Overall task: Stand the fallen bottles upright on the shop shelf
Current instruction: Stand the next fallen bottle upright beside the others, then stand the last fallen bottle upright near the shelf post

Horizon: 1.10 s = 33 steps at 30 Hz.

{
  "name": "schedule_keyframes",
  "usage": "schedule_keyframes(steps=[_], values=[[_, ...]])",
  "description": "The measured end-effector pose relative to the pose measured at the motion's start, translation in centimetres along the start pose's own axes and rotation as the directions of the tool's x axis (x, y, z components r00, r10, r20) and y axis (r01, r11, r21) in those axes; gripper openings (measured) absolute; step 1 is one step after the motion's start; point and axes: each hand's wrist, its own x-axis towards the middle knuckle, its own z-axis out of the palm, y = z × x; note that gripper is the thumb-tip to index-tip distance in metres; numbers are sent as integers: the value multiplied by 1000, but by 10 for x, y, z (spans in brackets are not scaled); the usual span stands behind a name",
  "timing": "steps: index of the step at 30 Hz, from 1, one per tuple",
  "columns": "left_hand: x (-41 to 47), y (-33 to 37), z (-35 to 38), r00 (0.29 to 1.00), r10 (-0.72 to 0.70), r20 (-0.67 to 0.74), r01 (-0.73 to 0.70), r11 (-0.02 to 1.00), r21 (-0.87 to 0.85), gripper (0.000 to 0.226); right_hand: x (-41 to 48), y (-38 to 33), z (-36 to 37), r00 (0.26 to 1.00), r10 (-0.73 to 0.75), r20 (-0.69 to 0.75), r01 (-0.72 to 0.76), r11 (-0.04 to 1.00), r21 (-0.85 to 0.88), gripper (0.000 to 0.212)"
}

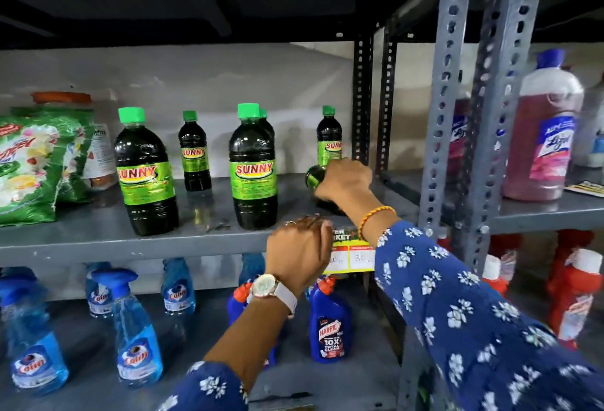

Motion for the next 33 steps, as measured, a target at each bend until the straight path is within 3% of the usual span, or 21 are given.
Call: schedule_keyframes(steps=[4, 8, 14, 19, 21, 24, 30, 33], values=[[3, -9, 2, 999, -35, -42, 35, 999, 5, 39, -5, 34, 9, 998, 26, -54, 0, 901, 434, 51], [3, -11, 7, 994, -37, -100, 35, 999, -24, 45, -11, 55, 21, 977, -75, -201, 194, 710, 677, 41], [3, -13, 12, 987, -30, -158, 28, 1000, -15, 42, -10, 61, 35, 966, -158, -207, 259, 652, 713, 42], [2, -10, 14, 981, -40, -191, 40, 999, -5, 39, -11, 61, 36, 980, -130, -148, 197, 641, 742, 40], [1, -8, 16, 978, -63, -201, 62, 998, -8, 39, -11, 59, 38, 989, -97, -108, 146, 636, 758, 52], [2, -5, 17, 971, -102, -215, 101, 995, -17, 39, -8, 59, 40, 996, -66, -57, 86, 658, 748, 92], [2, -3, 18, 966, -144, -214, 142, 990, -28, 39, -4, 66, 44, 996, -69, -50, 80, 561, 824, 64], [2, -3, 19, 965, -150, -214, 144, 989, -42, 38, -3, 64, 45, 994, -66, -87, 109, 574, 811, 76]])
